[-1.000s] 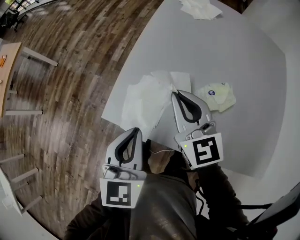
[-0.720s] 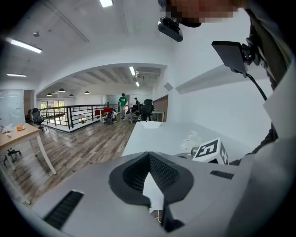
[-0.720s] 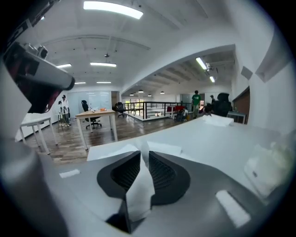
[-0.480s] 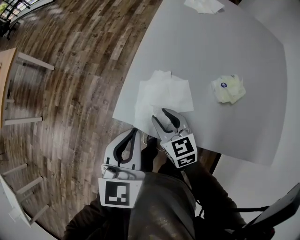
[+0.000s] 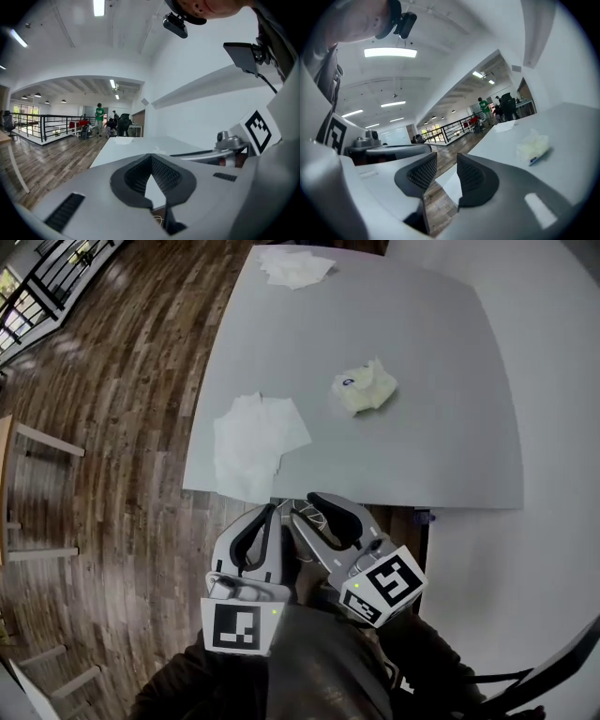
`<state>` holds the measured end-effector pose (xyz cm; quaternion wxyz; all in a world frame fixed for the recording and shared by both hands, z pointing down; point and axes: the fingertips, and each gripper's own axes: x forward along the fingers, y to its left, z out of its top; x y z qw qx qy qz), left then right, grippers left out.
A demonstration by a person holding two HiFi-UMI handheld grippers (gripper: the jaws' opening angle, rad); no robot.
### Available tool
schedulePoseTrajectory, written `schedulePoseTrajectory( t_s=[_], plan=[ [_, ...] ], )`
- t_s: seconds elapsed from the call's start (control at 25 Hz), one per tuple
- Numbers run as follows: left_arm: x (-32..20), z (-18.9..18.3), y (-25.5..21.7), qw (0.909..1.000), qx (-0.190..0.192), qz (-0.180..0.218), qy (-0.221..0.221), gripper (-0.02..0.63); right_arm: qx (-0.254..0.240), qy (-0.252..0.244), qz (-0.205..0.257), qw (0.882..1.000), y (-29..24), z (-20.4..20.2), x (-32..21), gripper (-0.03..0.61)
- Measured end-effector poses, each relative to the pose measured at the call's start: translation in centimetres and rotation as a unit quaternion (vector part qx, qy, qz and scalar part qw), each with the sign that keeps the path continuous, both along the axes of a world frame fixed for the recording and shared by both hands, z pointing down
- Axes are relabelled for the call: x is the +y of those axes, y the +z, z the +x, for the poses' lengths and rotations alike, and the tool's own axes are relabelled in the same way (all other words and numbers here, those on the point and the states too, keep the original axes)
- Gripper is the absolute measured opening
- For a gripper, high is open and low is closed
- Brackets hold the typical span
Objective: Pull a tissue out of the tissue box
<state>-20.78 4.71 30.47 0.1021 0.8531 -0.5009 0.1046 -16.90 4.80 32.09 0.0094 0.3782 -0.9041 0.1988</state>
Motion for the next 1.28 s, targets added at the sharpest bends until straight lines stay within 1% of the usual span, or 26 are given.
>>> schedulePoseTrajectory(
  t_s=[0.16, 0.24, 0.32, 0.4, 0.56, 0.68, 0.8, 1.0, 1.28],
  plan=[
    [4.7, 4.7, -3.4, 0.9991, 0.013, 0.027, 0.031, -0.002, -0.012, 0.057, 0.033, 0.998, -6.0, 5.4, 5.9, 0.090],
    [6.9, 6.8, -5.2, 0.9981, 0.018, 0.039, 0.045, -0.002, -0.014, 0.084, 0.046, 0.995, -8.5, 7.7, 8.6, 0.053],
    [9.0, 8.7, -7.1, 0.9965, 0.019, 0.053, 0.062, -0.002, -0.017, 0.109, 0.058, 0.992, -10.5, 9.5, 11.0, 0.023],
    [10.8, 10.2, -8.5, 0.9945, 0.017, 0.065, 0.080, -0.002, -0.019, 0.129, 0.068, 0.989, -11.8, 10.6, 12.9, 0.012],
    [13.0, 11.5, -10.0, 0.9910, 0.009, 0.086, 0.102, -0.002, -0.012, 0.146, 0.084, 0.986, -12.9, 11.0, 15.6, 0.003],
    [13.8, 12.2, -11.2, 0.9863, -0.003, 0.110, 0.123, -0.002, -0.002, 0.160, 0.101, 0.982, -14.0, 11.0, 16.5, 0.002],
    [14.2, 12.5, -12.5, 0.9813, 0.014, 0.130, 0.141, -0.002, 0.003, 0.181, 0.102, 0.978, -14.7, 10.9, 16.8, 0.002],
    [15.0, 13.1, -12.4, 0.9763, 0.020, 0.134, 0.169, -0.002, 0.017, 0.206, 0.106, 0.973, -14.9, 10.9, 17.3, 0.002],
    [15.5, 13.1, -12.5, 0.9747, 0.021, 0.128, 0.182, -0.002, 0.045, 0.220, 0.120, 0.967, -15.3, 10.6, 17.8, 0.000]
  ],
)
